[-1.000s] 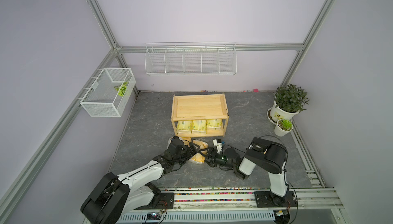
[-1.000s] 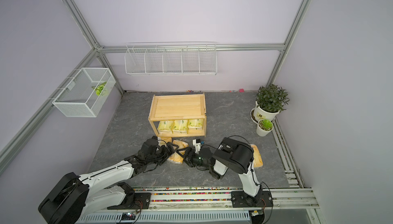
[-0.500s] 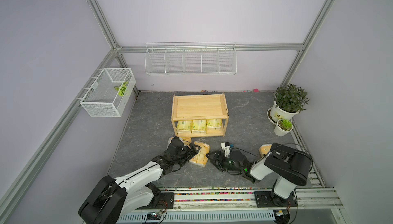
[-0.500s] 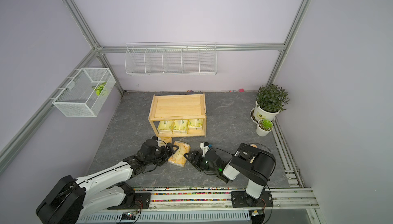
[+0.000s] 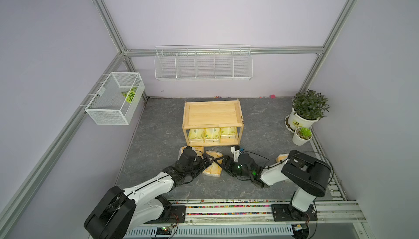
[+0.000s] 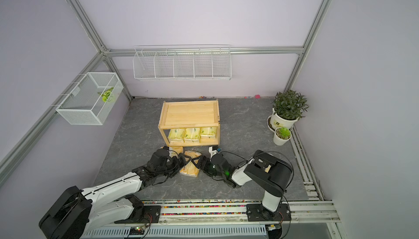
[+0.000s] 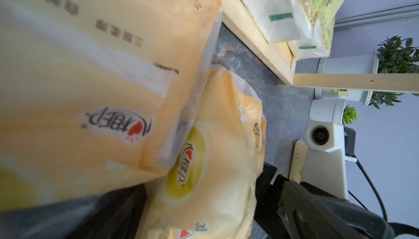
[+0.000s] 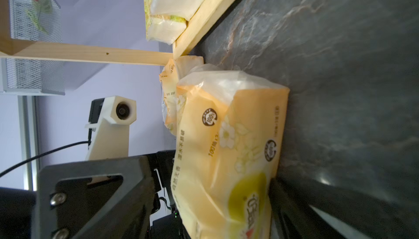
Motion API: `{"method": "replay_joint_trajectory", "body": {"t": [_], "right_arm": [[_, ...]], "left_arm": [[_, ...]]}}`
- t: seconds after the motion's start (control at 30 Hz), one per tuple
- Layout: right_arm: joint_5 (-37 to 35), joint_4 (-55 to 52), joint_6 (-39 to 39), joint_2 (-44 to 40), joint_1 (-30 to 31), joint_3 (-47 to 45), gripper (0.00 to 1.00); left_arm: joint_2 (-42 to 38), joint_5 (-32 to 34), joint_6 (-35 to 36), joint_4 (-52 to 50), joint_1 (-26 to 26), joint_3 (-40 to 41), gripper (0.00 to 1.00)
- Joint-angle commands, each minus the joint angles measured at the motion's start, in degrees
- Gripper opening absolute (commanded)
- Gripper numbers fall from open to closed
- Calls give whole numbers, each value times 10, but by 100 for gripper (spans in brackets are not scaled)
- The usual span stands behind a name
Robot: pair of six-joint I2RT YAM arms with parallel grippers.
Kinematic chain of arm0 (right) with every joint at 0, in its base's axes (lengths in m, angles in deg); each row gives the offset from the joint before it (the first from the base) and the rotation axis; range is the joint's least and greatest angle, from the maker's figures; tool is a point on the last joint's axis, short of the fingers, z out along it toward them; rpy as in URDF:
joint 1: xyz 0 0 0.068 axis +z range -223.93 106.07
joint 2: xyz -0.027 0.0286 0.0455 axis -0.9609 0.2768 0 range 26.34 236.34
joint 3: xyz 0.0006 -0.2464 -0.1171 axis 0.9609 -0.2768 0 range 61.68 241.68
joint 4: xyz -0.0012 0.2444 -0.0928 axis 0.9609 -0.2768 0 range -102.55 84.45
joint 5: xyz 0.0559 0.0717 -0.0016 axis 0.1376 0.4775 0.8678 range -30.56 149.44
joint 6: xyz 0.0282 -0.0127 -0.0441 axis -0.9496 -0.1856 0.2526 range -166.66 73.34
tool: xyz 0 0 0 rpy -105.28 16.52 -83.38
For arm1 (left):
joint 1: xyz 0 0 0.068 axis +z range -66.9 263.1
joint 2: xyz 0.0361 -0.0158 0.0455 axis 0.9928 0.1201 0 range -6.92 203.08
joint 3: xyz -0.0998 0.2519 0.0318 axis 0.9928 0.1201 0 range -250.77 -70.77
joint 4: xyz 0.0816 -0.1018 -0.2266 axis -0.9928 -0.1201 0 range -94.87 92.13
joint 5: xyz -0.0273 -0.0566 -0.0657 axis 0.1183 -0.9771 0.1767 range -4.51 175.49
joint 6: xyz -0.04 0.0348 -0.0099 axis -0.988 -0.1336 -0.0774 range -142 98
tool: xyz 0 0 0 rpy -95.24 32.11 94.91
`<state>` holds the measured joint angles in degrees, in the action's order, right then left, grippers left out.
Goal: Place the tissue boxes on the shelf by color
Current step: Pick up the box of tissues from the center of the board.
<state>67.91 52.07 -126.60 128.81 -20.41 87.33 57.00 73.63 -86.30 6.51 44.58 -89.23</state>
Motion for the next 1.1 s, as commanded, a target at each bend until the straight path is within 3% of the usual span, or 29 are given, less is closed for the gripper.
{"method": "replay_joint_trajectory", "body": {"t": [0.0, 0.13, 0.23, 0.57, 0.9, 1.07], "right_arm": [[20, -19, -19, 88, -3, -32, 86], [38, 113, -52, 154, -3, -43, 83], [50, 152, -59, 176, -3, -44, 79], [50, 80, -26, 121, -4, -69, 57], [52, 66, -23, 90, -9, -78, 17], [59, 51, -26, 41, -13, -89, 15]], "left_arm": [[5, -11, 7, -9, -8, -13, 100], [7, -11, 7, -10, -9, -15, 100], [7, -10, 6, -11, -10, -15, 100], [2, -7, 7, -26, -12, -28, 100], [-25, -2, 13, -61, -12, -48, 100], [-56, 9, 13, -106, -12, -72, 100]]}}
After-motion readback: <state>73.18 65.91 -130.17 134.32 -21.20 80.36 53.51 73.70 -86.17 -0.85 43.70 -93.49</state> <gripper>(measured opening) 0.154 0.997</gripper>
